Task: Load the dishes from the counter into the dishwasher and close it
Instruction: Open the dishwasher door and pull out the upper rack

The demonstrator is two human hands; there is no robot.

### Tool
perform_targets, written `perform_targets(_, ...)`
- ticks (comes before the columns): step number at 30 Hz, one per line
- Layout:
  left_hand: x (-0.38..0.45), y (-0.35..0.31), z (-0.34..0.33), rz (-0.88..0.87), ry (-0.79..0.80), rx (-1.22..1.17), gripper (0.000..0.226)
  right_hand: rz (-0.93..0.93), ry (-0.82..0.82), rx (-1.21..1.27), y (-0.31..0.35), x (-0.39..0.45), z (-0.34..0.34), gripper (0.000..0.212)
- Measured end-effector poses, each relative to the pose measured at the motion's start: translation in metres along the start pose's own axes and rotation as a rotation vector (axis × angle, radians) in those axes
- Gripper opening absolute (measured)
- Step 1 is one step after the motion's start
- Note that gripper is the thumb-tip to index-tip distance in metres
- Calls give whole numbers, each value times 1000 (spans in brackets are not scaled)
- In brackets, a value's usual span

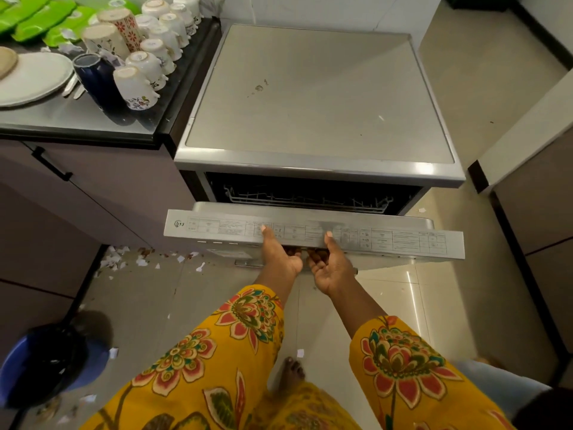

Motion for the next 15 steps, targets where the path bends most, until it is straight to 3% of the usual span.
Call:
perform_targets(3, -7, 1, 18, -1, -7, 21, 48, -2, -21, 21, -18, -6, 10, 50)
perform_targets(15, -29, 1, 123, 59, -96, 156, 72, -66, -89, 56, -98, -43, 65, 51)
Point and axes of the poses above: each hand's wrist, its own x-axis towards the middle knuckle, its own z-axis out of the back of the hand, y = z × x, the point moved 5 cm from there along x, towards the middle knuckle, and after that the axes turned 14 degrees about -x, right-handed, at the moved point
